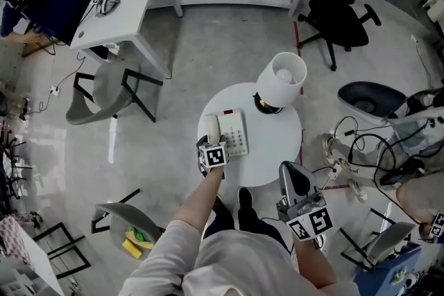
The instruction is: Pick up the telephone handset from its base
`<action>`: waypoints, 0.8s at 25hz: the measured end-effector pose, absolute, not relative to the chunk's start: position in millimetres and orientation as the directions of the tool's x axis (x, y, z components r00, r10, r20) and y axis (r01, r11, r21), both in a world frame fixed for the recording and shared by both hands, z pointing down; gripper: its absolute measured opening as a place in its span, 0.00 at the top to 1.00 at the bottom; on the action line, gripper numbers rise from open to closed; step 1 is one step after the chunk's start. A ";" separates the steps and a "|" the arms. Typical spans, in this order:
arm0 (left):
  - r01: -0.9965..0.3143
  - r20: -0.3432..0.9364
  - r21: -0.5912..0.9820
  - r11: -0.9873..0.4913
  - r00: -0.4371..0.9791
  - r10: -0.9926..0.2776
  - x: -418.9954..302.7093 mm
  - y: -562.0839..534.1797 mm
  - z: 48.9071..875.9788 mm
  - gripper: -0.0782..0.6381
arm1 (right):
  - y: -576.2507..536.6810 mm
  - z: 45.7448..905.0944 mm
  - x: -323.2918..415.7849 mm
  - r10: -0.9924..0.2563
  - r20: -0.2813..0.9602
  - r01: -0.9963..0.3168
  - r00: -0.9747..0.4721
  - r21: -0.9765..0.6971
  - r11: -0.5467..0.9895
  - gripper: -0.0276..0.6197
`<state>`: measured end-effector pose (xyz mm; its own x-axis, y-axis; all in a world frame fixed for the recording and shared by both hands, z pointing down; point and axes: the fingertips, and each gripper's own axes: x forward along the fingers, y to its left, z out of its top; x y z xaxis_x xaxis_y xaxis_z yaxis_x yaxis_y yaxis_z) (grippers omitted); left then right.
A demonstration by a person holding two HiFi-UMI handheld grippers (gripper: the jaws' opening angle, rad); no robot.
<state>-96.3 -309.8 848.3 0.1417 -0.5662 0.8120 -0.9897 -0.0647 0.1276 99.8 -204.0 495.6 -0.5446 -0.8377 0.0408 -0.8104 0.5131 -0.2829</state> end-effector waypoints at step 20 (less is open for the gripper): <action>-0.991 0.868 0.130 0.038 0.095 -0.487 -103.9 -312.2 874.9 0.51 | -198.9 509.7 109.7 -0.840 0.074 -0.812 -0.537 -0.314 0.492 0.94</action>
